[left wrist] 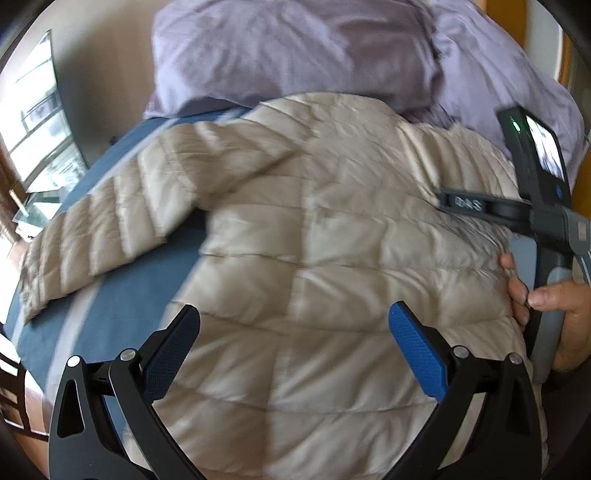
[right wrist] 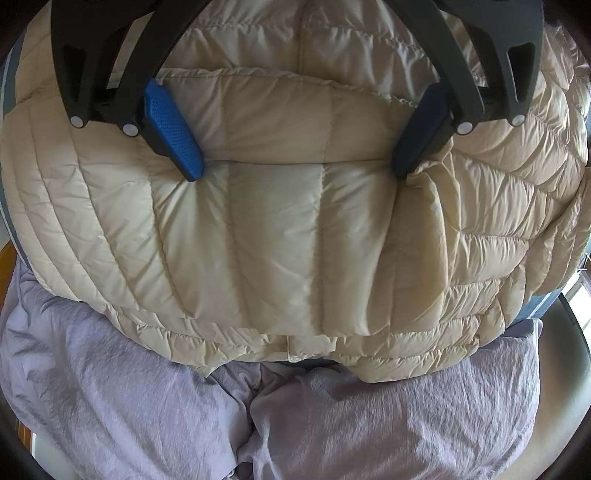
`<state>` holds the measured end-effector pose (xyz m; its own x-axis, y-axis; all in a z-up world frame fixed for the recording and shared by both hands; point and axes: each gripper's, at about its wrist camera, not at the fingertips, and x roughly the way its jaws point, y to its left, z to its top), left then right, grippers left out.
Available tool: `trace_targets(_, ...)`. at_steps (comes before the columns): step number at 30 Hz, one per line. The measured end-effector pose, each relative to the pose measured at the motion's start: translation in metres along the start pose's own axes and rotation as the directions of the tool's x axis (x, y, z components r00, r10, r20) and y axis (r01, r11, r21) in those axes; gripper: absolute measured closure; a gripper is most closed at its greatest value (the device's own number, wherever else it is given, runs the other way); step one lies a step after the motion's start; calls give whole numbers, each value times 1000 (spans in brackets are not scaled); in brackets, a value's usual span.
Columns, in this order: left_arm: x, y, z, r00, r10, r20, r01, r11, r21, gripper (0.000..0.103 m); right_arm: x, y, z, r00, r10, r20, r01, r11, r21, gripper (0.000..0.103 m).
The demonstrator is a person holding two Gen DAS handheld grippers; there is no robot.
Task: Fold large clothes
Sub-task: 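Lay the sleeve flat on the body and open the right tool, then reach the left tool to the other sleeve cuff and grasp it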
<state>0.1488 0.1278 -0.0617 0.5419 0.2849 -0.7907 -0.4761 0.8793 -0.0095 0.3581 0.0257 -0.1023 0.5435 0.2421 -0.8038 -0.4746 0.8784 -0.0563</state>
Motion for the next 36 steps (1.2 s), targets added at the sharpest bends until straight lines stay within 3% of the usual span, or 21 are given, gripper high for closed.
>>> trace_targets(5, -11, 49, 3, 999, 52, 4, -52, 994, -96, 1, -1, -1, 0, 1000, 3, 2, -3, 1000, 4, 2)
trace_targets(11, -17, 124, 0, 987, 163, -2, -160, 963, -215, 1, -2, -2, 0, 1000, 5, 4, -5, 1000, 9, 2)
trace_targets(16, -18, 190, -5, 975, 221, -23, -217, 922, -321, 1, -2, -2, -1, 1000, 5, 4, -5, 1000, 10, 2)
trace_targets(19, -21, 225, -9, 967, 252, -39, -247, 891, -381, 7, -2, -2, -1, 1000, 5, 4, -5, 1000, 10, 2)
trace_targets(25, -13, 279, -14, 961, 261, -90, -271, 825, -497, 22, -2, -2, -1, 1000, 5, 5, -5, 1000, 10, 2)
trace_targets(32, -7, 303, -24, 972, 211, -106, -233, 787, -571, 36, -2, -2, -1, 1000, 6, 5, -6, 1000, 11, 2)
trace_targets(36, -6, 303, -25, 973, 211, -89, -222, 777, -589, 38, -2, -2, -1, 1000, 6, 6, -6, 1000, 11, 2)
